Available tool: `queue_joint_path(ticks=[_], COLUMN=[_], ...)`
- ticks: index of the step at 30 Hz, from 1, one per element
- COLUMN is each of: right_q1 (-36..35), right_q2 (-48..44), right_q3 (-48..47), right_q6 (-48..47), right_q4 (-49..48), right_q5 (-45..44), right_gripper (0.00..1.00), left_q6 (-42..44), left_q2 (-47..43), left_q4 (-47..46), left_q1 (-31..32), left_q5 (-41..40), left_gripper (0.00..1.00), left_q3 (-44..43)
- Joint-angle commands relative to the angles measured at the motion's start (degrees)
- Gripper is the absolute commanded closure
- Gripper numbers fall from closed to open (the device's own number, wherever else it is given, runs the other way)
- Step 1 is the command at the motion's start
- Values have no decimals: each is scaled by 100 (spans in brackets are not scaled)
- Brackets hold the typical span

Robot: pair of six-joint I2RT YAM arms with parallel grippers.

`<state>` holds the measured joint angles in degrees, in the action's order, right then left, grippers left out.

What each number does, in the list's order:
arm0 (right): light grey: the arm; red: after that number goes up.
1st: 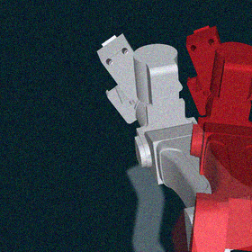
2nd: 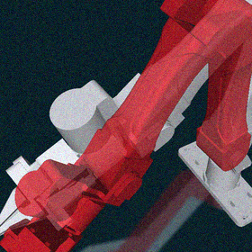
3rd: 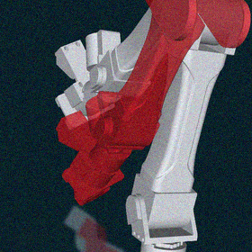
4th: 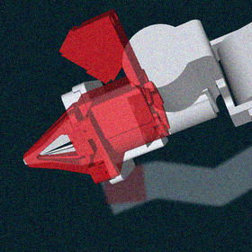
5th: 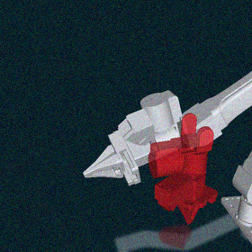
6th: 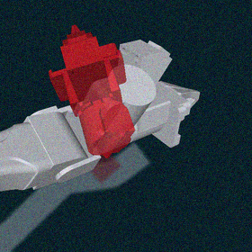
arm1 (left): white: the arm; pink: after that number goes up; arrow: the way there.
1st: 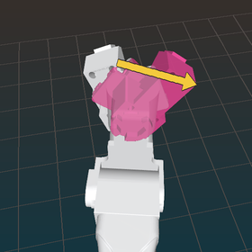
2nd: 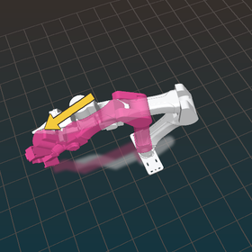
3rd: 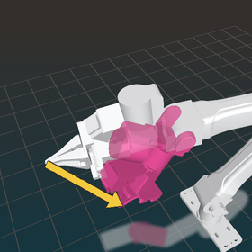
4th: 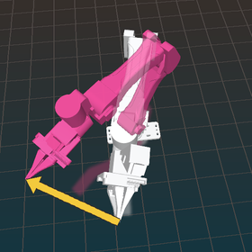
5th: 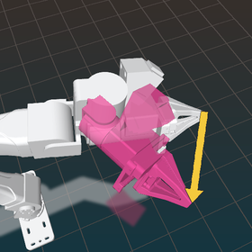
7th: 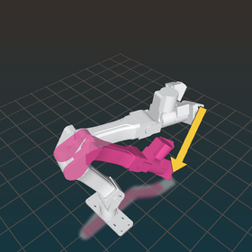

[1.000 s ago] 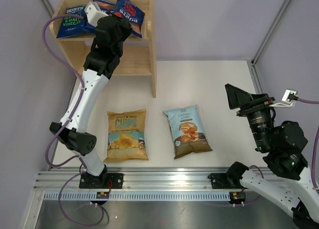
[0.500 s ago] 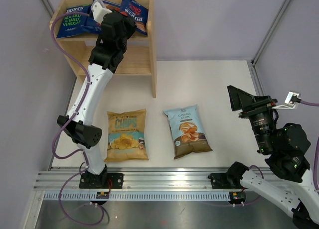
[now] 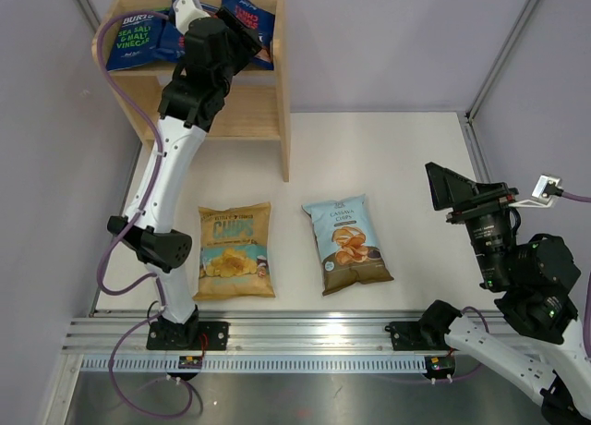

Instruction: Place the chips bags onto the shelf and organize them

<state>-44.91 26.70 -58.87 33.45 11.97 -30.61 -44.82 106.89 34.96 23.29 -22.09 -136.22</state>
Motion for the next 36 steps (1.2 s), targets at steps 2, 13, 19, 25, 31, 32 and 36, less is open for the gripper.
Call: queue_joint_path(ticks=[2,13,19,25,31,32,36], right_q1=[-18,-18,-9,-18,-18,-10,-27], right_q2=[-51,-42,-7,-7,-7,2,11], right_q3=[-2,-19,7,7,51,43,16], right_q6=[-32,3,30,39,74,82,65], right_q4=[-37,-10,-1,7,-1,7,43], right_q5=[-173,-112,-50,-6,20,37,46], right_gripper=[23,23,23,23,23,23,24], left_q6=[517,1177,1361,1537,1625,1625,1722], left_q2=[50,95,-28,-186,-292,-309,-406], left_q4=[406,1083,1145,1250,1364,1390,1513], left_q1=[-61,-228,-237,-255,-325,-360,-492], left_q5=[169,749,987,1224,1312,1321,1409], left_gripper=[33,30,30,27,27,27,28], left_q3=[-439,-906,-906,-932,-924,-932,-897])
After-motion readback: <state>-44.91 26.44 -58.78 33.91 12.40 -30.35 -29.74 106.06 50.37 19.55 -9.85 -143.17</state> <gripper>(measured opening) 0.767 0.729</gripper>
